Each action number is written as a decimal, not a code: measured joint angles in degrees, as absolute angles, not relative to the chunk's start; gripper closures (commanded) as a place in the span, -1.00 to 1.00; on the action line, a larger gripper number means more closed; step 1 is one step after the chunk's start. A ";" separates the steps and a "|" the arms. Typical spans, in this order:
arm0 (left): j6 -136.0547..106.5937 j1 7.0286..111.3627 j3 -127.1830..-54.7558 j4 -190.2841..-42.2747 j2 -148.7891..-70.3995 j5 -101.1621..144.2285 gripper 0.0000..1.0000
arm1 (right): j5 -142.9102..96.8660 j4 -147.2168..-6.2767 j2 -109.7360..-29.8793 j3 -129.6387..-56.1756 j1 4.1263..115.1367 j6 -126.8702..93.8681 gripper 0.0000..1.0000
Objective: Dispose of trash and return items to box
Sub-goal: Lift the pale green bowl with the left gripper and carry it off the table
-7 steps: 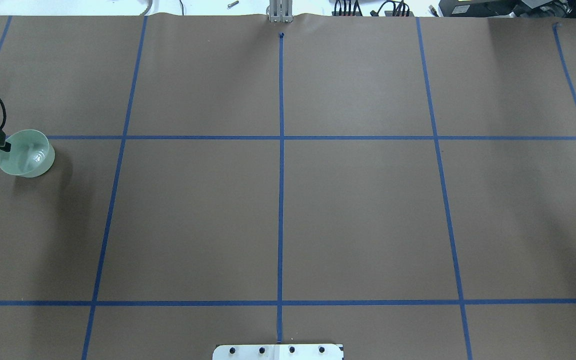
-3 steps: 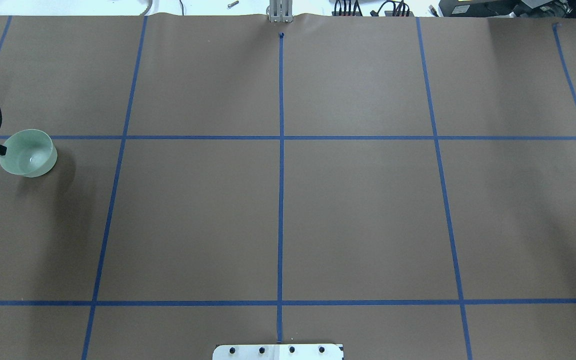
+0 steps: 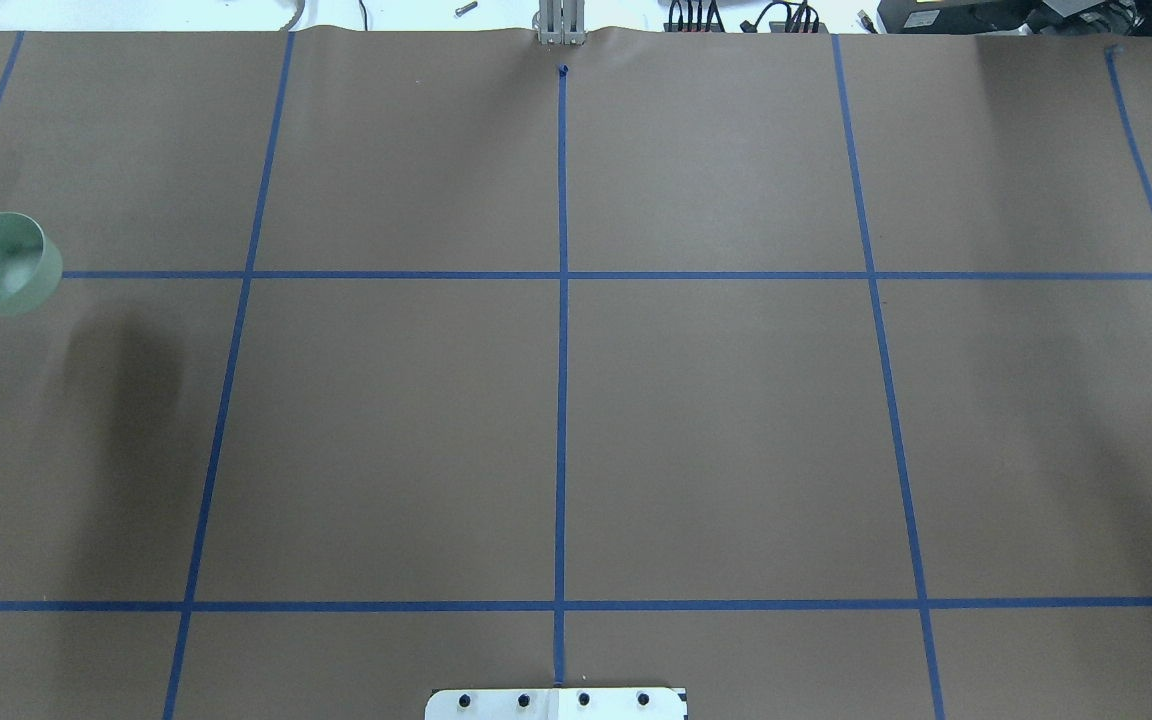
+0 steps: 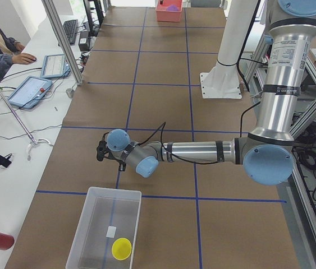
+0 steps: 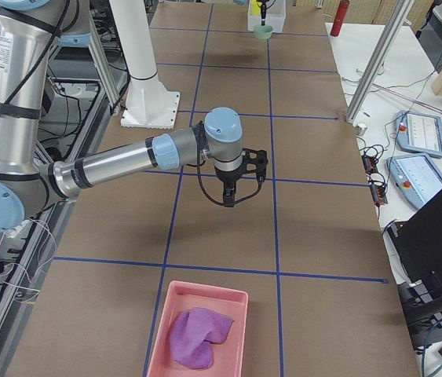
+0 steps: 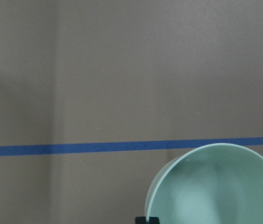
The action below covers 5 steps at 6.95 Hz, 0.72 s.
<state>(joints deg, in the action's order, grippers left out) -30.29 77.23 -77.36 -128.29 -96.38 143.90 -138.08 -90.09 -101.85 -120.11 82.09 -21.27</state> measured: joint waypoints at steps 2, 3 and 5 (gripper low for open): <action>-14.36 84.89 -77.17 -116.91 -98.20 144.51 1.00 | -138.02 -90.09 -101.99 -120.11 82.09 -21.27 -1.00; -2.77 89.71 -75.91 -107.62 -100.85 144.22 1.00 | -138.00 -90.09 -102.05 -120.09 82.09 -21.27 -1.00; 13.48 96.02 -65.49 -99.87 -106.91 143.89 1.00 | -137.99 -90.09 -102.11 -120.01 82.09 -21.21 -1.00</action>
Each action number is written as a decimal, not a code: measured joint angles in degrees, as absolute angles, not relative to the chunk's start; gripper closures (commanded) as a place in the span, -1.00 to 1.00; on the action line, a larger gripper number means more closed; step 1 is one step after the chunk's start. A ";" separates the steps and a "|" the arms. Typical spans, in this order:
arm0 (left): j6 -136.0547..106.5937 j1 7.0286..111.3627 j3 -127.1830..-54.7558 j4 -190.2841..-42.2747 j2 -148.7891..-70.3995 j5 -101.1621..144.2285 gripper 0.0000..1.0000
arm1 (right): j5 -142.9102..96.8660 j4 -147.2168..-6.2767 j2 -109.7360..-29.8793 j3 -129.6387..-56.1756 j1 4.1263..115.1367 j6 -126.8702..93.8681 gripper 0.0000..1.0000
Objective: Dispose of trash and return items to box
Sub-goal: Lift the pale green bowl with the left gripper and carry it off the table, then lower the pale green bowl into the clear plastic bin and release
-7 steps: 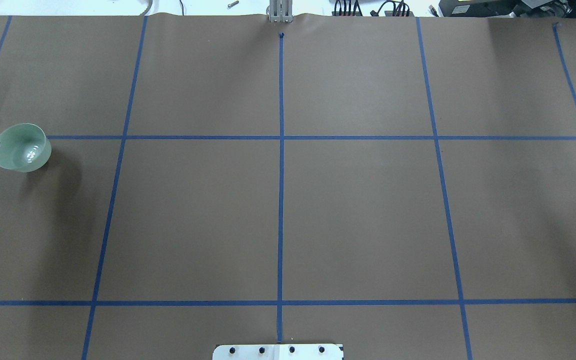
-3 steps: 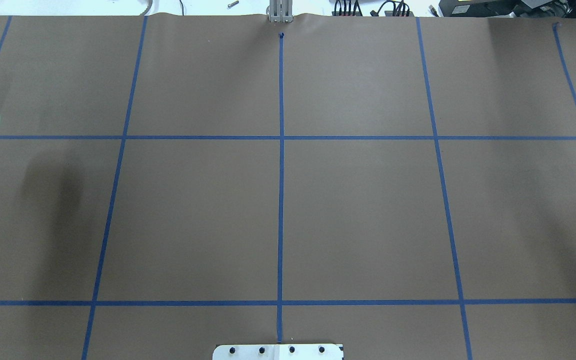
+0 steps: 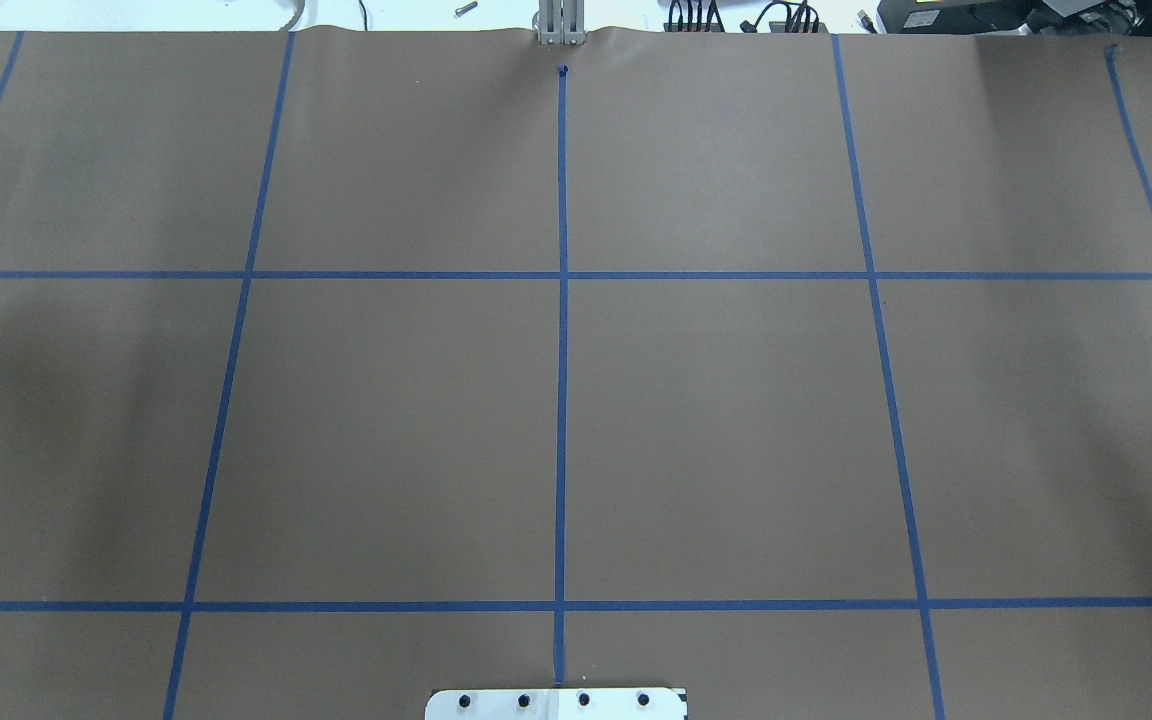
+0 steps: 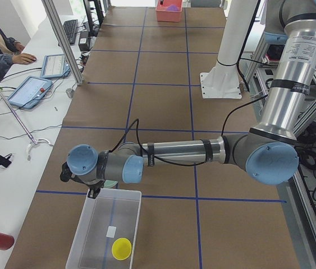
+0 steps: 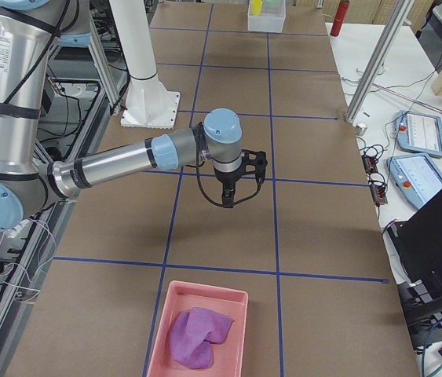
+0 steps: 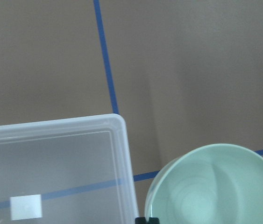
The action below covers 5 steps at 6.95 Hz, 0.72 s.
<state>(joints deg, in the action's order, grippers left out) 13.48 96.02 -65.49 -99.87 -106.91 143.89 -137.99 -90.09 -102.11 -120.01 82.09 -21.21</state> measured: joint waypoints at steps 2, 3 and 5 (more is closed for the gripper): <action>17.03 97.14 -50.09 -106.49 -112.40 142.61 1.00 | -137.99 -90.09 -102.13 -119.99 82.09 -21.18 -1.00; 16.79 96.83 -45.06 -109.15 -114.31 142.25 1.00 | -137.99 -90.09 -102.13 -120.02 82.09 -21.18 -1.00; 15.65 95.14 -41.22 -112.61 -114.54 142.06 1.00 | -138.01 -90.09 -102.13 -120.04 82.09 -21.18 -1.00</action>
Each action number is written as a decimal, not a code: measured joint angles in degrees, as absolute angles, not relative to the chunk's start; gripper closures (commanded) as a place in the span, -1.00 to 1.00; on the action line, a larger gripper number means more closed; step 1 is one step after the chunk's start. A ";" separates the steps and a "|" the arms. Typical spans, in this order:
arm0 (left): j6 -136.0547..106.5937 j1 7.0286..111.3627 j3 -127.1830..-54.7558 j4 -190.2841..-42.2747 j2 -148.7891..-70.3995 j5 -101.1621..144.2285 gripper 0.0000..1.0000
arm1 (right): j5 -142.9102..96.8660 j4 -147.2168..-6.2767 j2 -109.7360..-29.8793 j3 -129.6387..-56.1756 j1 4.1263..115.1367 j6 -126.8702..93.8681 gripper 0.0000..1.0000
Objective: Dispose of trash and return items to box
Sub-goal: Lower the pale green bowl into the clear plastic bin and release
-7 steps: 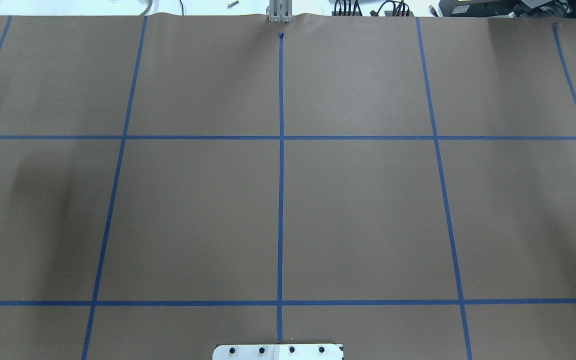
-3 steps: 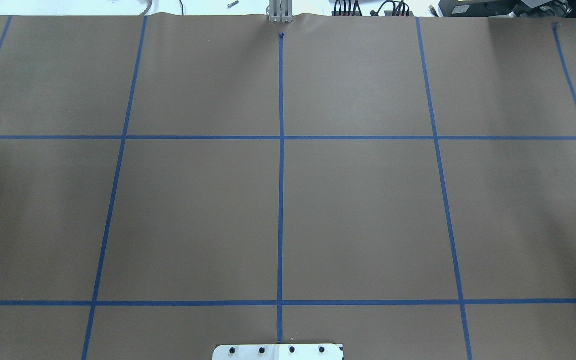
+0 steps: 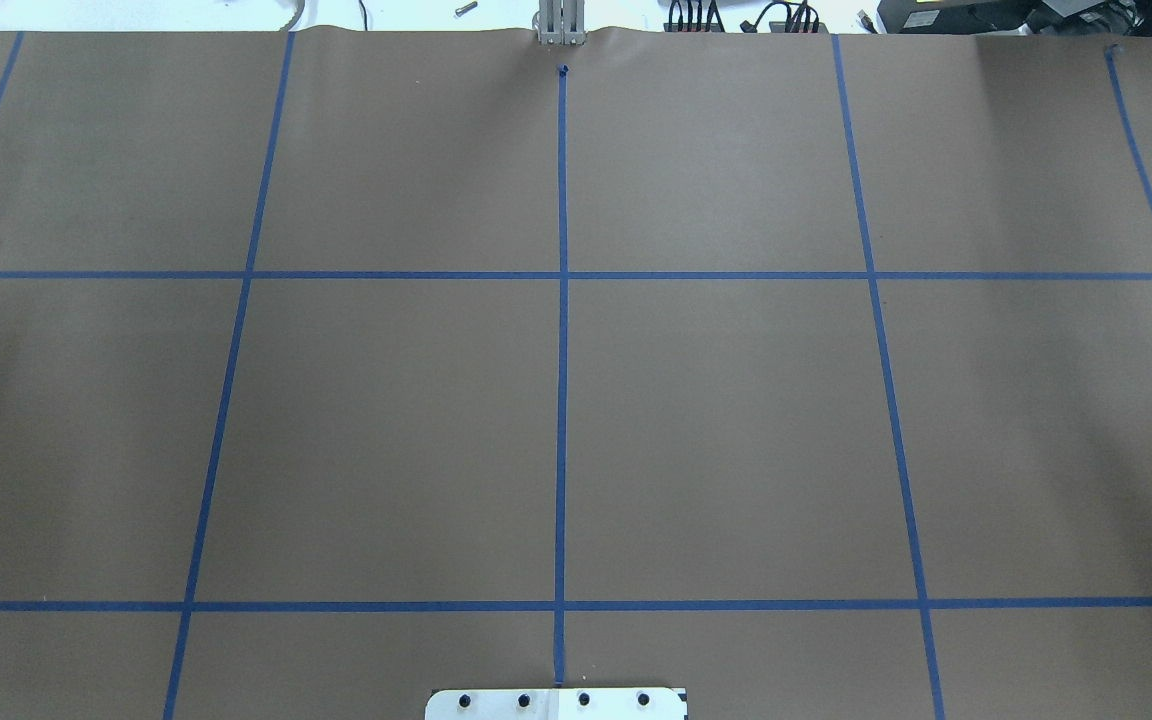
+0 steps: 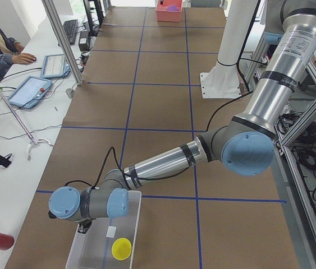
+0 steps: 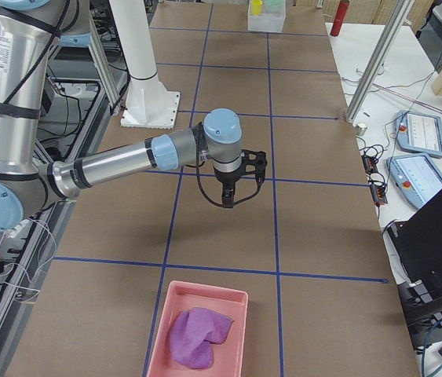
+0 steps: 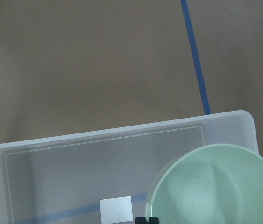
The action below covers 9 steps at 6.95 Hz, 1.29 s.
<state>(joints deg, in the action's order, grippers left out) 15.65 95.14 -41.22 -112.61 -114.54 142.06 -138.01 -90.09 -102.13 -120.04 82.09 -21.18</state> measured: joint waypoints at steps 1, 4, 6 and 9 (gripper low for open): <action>15.11 93.87 -39.75 -115.39 -113.60 142.04 1.00 | -138.02 -90.09 -102.13 -120.03 82.09 -21.20 -1.00; 12.83 91.31 -33.73 -124.24 -112.82 141.97 1.00 | -137.99 -90.09 -102.13 -119.98 82.09 -21.27 -1.00; 10.74 90.50 -31.97 -127.35 -113.07 141.95 -0.72 | -137.99 -90.09 -102.13 -119.97 82.09 -21.25 -1.00; 10.15 90.52 -32.21 -127.49 -113.52 142.35 -0.87 | -137.99 -90.09 -102.13 -119.91 82.09 -21.24 -1.00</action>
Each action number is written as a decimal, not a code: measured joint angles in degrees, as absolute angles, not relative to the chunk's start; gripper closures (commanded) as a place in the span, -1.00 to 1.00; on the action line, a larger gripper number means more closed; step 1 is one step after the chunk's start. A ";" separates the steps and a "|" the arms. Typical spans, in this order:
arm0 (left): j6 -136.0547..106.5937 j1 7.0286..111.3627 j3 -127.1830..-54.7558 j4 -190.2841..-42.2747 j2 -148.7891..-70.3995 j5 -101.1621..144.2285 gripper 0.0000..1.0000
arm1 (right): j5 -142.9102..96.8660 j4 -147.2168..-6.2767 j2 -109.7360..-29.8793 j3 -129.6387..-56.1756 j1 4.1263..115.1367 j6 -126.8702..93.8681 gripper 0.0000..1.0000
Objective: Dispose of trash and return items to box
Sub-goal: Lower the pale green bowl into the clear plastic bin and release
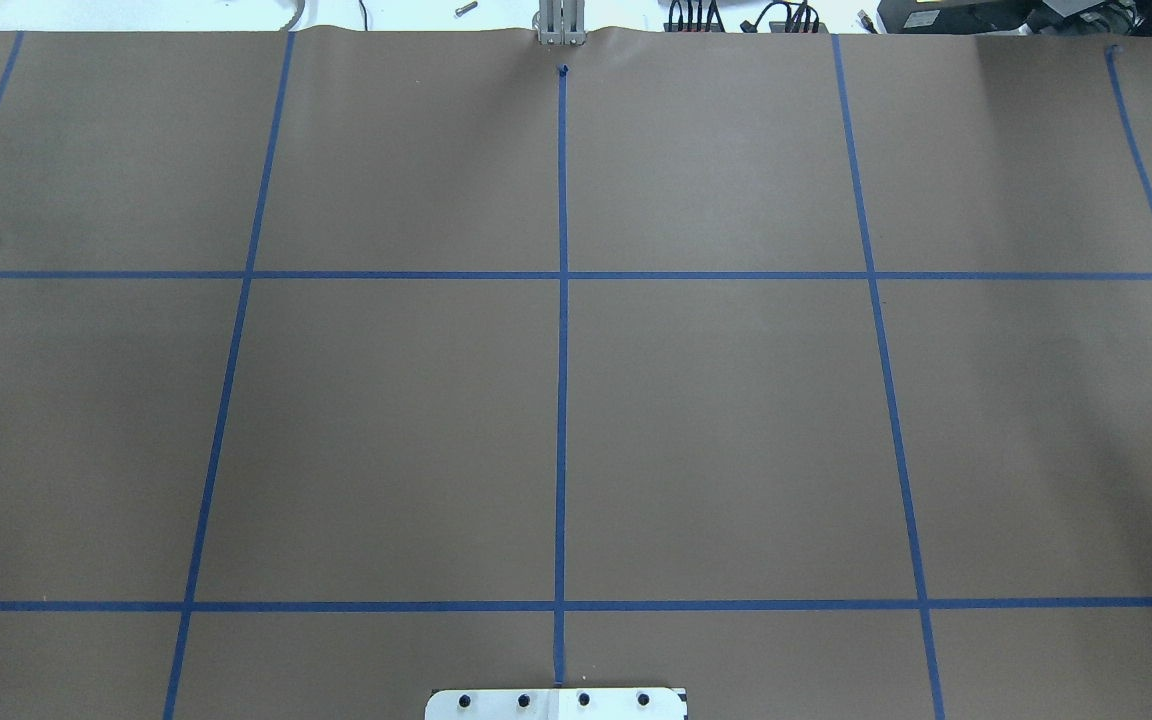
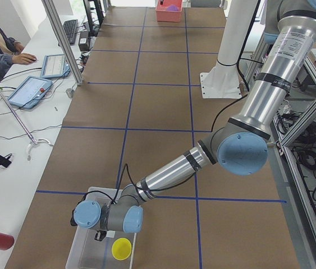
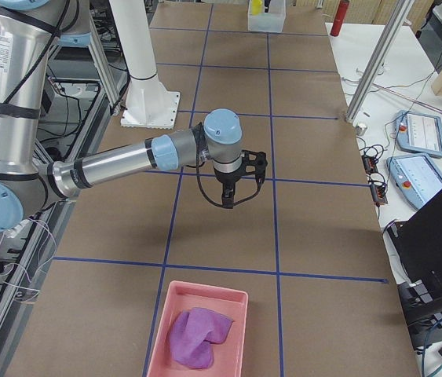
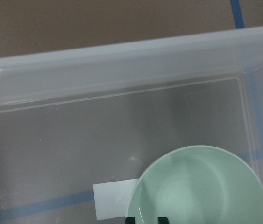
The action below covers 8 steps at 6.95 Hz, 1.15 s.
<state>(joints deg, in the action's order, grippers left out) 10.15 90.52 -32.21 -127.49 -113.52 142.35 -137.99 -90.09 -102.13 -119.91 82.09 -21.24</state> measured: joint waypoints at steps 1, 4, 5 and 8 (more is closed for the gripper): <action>10.03 91.28 -33.24 -126.98 -113.59 143.86 -0.86 | -137.99 -90.09 -102.13 -119.92 82.09 -21.26 -1.00; 5.92 94.82 -51.72 -115.78 -110.84 146.67 -0.87 | -137.74 -90.09 -102.13 -119.88 82.09 -21.19 -1.00; -0.19 93.78 -62.60 -113.10 -107.18 143.61 -0.87 | -137.46 -90.09 -102.13 -119.86 82.09 -21.17 -1.00; -15.72 84.27 -91.02 -103.86 -97.39 137.04 -0.93 | -136.92 -90.09 -102.13 -119.80 82.09 -21.10 -1.00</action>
<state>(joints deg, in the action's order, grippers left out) -15.72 84.27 -91.02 -103.86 -97.39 137.04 -136.92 -90.09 -102.13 -119.80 82.09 -21.10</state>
